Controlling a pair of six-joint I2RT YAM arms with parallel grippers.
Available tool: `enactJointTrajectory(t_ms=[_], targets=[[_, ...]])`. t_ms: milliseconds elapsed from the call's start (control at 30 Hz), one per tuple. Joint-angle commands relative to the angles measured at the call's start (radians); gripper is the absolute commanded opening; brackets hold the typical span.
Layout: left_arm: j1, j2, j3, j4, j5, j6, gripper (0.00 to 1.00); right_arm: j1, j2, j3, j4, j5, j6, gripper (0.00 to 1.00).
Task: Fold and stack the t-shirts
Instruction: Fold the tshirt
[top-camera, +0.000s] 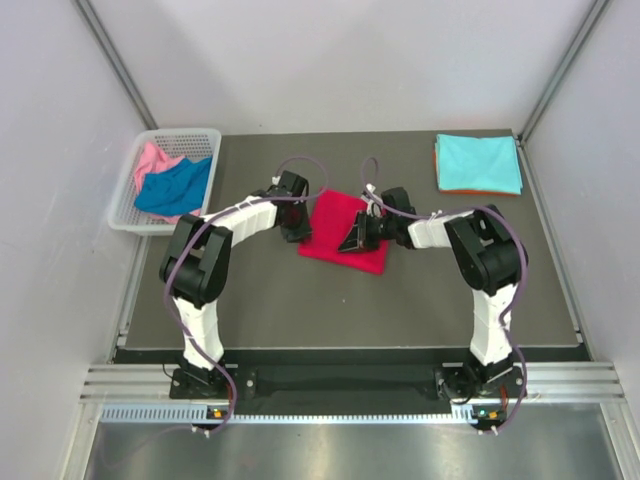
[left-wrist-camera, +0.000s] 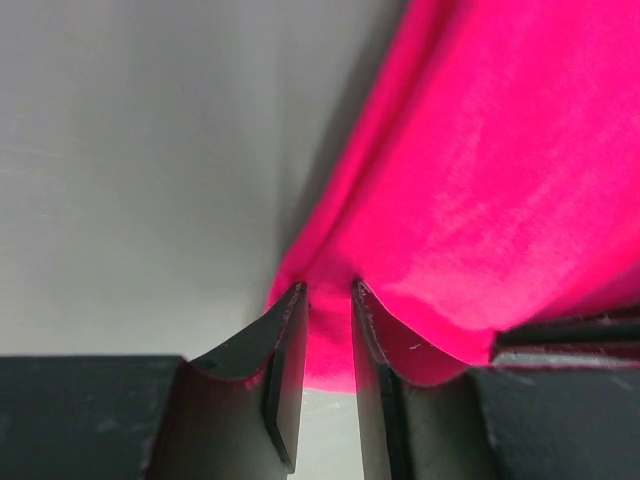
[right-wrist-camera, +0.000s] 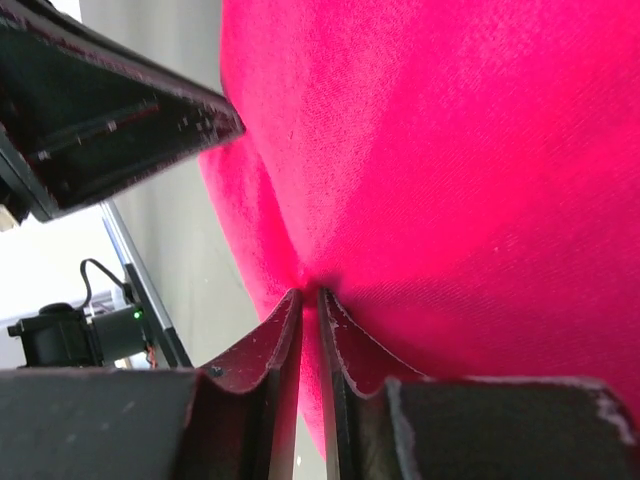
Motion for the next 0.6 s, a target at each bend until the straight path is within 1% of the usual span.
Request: enactJointTrajectory(t_ms=[0,100,167,200,233,333,367,433,500,567], targets=[[0.025,-0.030,-0.003,-0.030,-0.142,0.020,0.30,0.006,-0.055,0.000,-0.039,0.035,-0.047,0.13],[0.026,-0.061,0.056,-0.076,-0.191,0.036,0.30,0.006,-0.129,0.017,-0.092,0.044,-0.059,0.14],[0.026,-0.070,0.085,-0.093,-0.194,0.039,0.30,0.003,-0.188,0.026,-0.118,0.058,-0.070,0.14],[0.026,-0.084,0.123,-0.098,-0.139,0.039,0.30,-0.001,-0.226,0.001,-0.132,0.070,-0.088,0.16],[0.024,-0.084,0.123,-0.077,-0.101,0.039,0.30,-0.006,-0.229,0.001,-0.129,0.070,-0.088,0.16],[0.018,-0.096,0.082,0.018,0.060,0.028,0.30,-0.021,-0.215,-0.061,-0.090,0.067,-0.084,0.17],[0.015,-0.096,0.068,0.041,0.088,0.023,0.30,-0.024,-0.211,-0.098,-0.046,0.066,-0.079,0.17],[0.012,-0.076,0.044,0.083,0.137,0.008,0.30,-0.040,-0.179,-0.126,-0.012,0.075,-0.080,0.18],[0.012,-0.044,0.059,0.054,0.150,0.002,0.30,-0.053,-0.151,-0.149,0.025,0.095,-0.091,0.18],[0.010,-0.041,0.057,0.043,0.148,0.005,0.30,-0.076,-0.114,-0.157,0.025,0.107,-0.108,0.18]])
